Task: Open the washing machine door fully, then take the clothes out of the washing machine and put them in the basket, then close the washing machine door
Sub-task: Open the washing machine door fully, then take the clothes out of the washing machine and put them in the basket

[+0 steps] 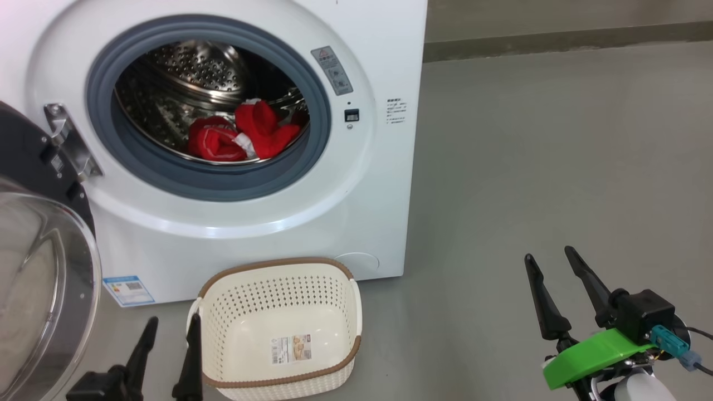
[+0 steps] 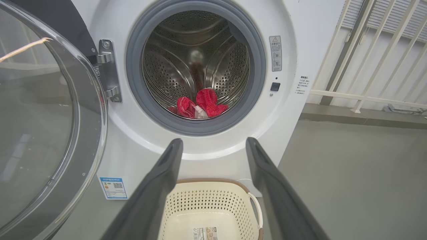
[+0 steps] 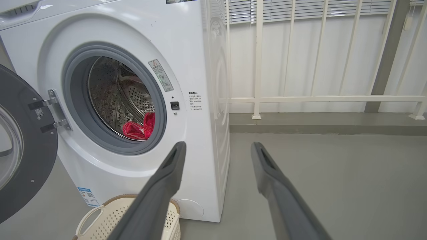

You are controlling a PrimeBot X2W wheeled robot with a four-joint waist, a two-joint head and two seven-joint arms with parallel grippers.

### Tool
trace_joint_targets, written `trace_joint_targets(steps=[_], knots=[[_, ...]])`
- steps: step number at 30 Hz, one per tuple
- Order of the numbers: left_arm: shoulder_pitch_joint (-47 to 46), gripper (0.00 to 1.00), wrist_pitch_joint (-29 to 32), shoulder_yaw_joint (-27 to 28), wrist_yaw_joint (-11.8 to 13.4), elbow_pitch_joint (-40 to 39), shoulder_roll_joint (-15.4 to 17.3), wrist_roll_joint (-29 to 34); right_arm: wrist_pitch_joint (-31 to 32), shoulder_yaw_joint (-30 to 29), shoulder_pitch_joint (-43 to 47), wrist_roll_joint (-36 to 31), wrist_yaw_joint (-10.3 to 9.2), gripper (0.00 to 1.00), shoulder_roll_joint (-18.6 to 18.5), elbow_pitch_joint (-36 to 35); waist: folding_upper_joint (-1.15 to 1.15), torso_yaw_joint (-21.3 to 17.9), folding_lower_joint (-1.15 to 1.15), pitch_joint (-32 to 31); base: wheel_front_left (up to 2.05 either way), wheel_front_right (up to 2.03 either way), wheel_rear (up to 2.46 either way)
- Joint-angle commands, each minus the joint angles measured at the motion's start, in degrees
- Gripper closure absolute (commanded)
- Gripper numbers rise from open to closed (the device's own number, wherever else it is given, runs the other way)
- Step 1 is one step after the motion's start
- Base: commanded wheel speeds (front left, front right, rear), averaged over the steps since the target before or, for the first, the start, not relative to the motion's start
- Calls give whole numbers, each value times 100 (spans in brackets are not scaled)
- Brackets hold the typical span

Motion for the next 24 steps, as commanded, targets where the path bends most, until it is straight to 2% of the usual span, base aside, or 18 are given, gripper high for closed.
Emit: trace_joint_targets(steps=[1, 11, 17, 24], knots=[[-14, 0, -61, 243, -105, -75, 53, -21, -52, 112, -21, -16, 29, 0, -68, -208, 0, -93, 0, -92, 0, 0, 0], [461, 0, -76, 386, -79, -208, 15, 270, -52, 109, 277, 33, 29, 0, -175, -438, 0, -128, 0, -224, 0, 0, 0], [648, 0, -77, 435, -198, -240, -70, 364, -52, 83, 428, 15, 29, 0, -201, -539, 0, -93, 0, -252, 0, 0, 0], [669, 0, -77, 522, -215, -209, -132, 453, -52, 119, 467, 25, 29, 0, -191, -534, 0, -76, 0, -253, 0, 0, 0]])
